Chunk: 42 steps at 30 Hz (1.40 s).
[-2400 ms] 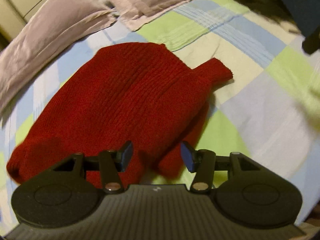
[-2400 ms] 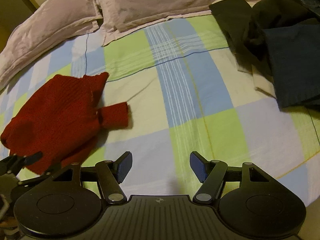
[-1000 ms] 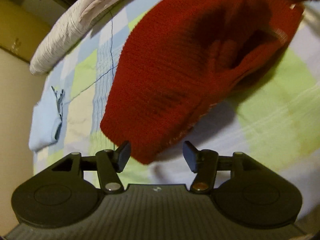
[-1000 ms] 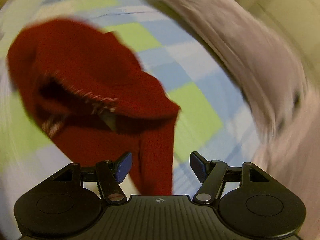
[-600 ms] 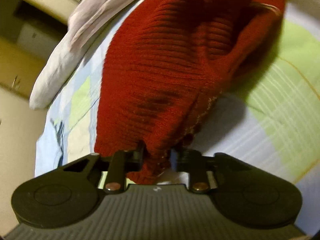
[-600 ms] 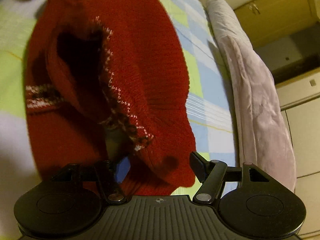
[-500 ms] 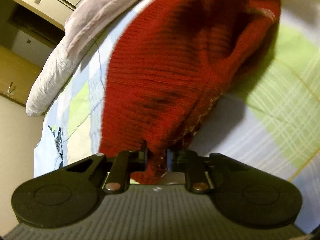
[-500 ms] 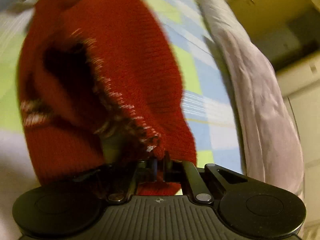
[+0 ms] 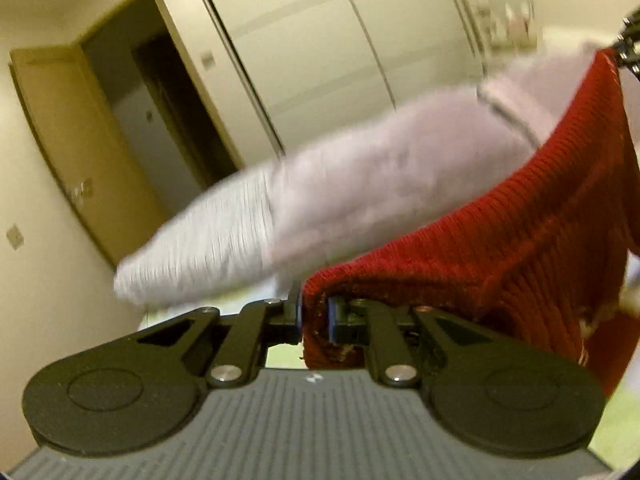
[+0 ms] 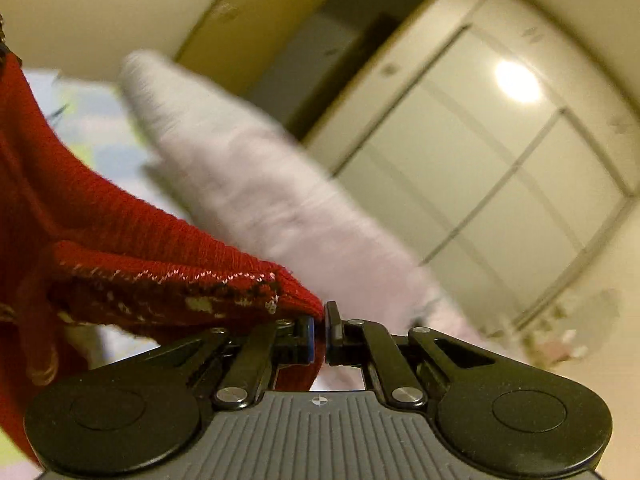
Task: Fold clothes
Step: 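Lift the sweater by its hem with both grippers and shake it open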
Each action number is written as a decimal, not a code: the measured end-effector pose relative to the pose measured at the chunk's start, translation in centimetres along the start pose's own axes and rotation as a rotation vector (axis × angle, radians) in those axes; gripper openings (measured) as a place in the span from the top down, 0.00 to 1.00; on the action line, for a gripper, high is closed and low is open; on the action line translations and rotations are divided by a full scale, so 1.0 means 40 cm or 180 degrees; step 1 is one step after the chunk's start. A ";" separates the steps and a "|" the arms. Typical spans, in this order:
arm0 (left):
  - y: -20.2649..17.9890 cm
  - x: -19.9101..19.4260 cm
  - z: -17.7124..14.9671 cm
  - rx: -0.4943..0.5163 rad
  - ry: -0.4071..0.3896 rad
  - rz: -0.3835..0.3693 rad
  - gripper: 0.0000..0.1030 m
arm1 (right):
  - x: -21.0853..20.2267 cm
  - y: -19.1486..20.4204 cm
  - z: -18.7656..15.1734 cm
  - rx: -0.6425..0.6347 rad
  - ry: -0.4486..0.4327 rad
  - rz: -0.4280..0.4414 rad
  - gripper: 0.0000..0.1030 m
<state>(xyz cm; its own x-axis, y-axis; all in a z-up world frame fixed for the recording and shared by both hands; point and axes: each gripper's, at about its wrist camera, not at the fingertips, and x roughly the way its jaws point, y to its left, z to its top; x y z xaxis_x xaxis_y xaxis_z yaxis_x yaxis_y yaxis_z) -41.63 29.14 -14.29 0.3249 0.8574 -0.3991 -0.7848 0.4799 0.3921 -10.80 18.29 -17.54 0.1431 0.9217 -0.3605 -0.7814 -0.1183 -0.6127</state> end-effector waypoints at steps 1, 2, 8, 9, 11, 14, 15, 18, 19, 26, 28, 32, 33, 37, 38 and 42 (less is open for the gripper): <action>-0.002 -0.026 0.031 -0.0024 -0.0114 0.0022 0.90 | -0.026 -0.027 0.021 0.0046 -0.0061 -0.0124 0.98; 0.002 -0.051 0.064 -0.0074 -0.0235 0.0049 0.90 | -0.053 -0.054 0.042 0.0092 -0.0121 -0.0248 0.98; 0.020 -0.192 0.206 -0.0316 -0.0744 0.0128 0.90 | -0.238 -0.211 0.113 0.0190 -0.0565 -0.0731 0.98; 0.015 -0.223 0.221 -0.0327 -0.0809 0.0150 0.90 | -0.269 -0.229 0.119 0.0184 -0.0632 -0.0773 0.98; -0.004 -0.286 0.243 -0.0367 -0.0881 0.0179 0.90 | -0.339 -0.264 0.117 0.0179 -0.0740 -0.0826 0.98; -0.035 -0.379 0.256 -0.0372 -0.0943 0.0246 0.90 | -0.440 -0.292 0.096 0.0142 -0.0836 -0.0789 0.98; -0.043 -0.408 0.257 -0.0356 -0.0953 0.0276 0.90 | -0.468 -0.295 0.087 0.0117 -0.0853 -0.0759 0.98; -0.064 -0.489 0.271 -0.0346 -0.0963 0.0340 0.90 | -0.552 -0.303 0.062 0.0053 -0.0899 -0.0665 0.98; -0.069 -0.506 0.281 -0.0336 -0.0975 0.0347 0.90 | -0.576 -0.304 0.057 0.0054 -0.0903 -0.0628 0.98; -0.071 -0.571 0.416 -0.0092 -0.1174 0.0339 0.90 | -0.670 -0.369 0.071 0.0144 -0.0947 -0.0608 0.98; -0.076 -0.514 0.457 0.0012 -0.1176 0.0238 0.90 | -0.662 -0.395 0.090 0.0140 -0.0930 -0.0668 0.98; -0.106 -0.306 0.513 0.0066 -0.0899 -0.0117 0.89 | -0.516 -0.441 0.094 0.0194 -0.0589 -0.0736 0.98; -0.125 -0.209 0.520 0.0019 -0.0711 -0.0270 0.87 | -0.474 -0.453 0.094 0.0210 -0.0491 -0.0751 0.98; -0.221 0.176 0.498 0.0040 0.0184 -0.0724 0.63 | -0.125 -0.466 0.040 0.0405 0.0545 -0.0456 0.92; -0.253 0.270 0.476 0.0111 0.0459 -0.0836 0.60 | -0.025 -0.447 0.010 0.0310 0.0912 -0.0436 0.63; -0.363 0.542 0.347 0.0409 0.1265 -0.1006 0.63 | 0.214 -0.336 -0.154 0.0110 0.2017 -0.0239 0.21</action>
